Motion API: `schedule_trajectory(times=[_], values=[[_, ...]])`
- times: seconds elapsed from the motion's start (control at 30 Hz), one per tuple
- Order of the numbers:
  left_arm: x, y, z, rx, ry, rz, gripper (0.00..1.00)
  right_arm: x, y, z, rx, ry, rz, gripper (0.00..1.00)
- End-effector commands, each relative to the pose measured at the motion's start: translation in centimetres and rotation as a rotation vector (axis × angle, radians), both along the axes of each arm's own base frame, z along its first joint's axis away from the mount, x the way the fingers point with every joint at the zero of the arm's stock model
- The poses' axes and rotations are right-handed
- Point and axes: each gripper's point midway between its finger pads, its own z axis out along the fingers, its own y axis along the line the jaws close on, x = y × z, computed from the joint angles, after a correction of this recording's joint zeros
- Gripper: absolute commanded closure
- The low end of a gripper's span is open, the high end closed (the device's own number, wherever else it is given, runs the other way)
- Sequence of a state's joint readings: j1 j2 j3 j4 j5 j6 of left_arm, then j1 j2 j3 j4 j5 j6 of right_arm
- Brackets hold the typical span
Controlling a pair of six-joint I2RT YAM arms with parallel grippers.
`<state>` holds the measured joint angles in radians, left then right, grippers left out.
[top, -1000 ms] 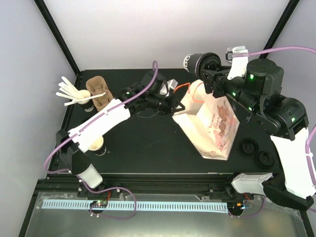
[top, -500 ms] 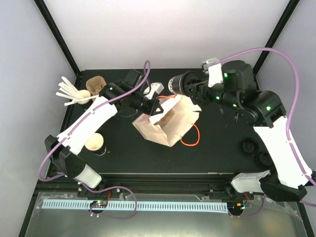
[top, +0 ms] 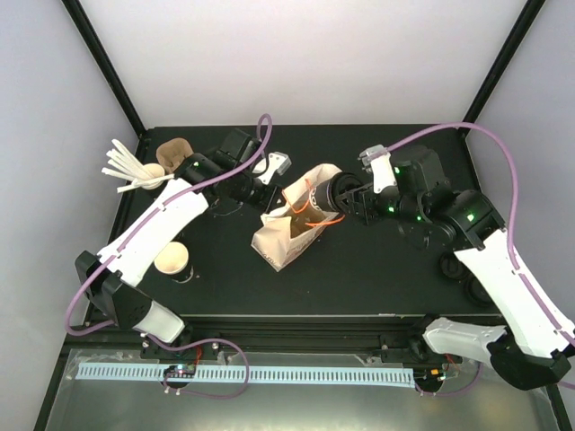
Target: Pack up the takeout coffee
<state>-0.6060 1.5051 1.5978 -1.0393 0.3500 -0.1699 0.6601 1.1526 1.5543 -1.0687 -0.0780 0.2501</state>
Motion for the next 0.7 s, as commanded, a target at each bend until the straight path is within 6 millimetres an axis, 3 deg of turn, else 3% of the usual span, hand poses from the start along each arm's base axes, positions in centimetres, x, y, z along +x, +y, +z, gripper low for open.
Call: schedule_trajectory(times=[0.0, 0.17, 0.4, 0.67], values=[[0.1, 0.9, 0.5, 0.031, -0.017, -0.002, 0.98, 0.3, 0.0, 0.6, 0.020, -0.040, -0.015, 0.58], [0.6, 0.6, 2.1, 0.015, -0.087, -0.028, 0.98, 0.5, 1.4, -1.2, -0.043, -0.002, 0.038, 0.58], [1.4, 0.1, 4.3, -0.018, -0.197, -0.049, 0.98, 0.3, 4.7, -3.3, -0.171, -0.019, 0.123, 0.58], [-0.1, -1.0, 5.9, -0.129, -0.330, -0.146, 0.98, 2.8, 6.9, -6.4, -0.296, -0.090, 0.135, 0.60]])
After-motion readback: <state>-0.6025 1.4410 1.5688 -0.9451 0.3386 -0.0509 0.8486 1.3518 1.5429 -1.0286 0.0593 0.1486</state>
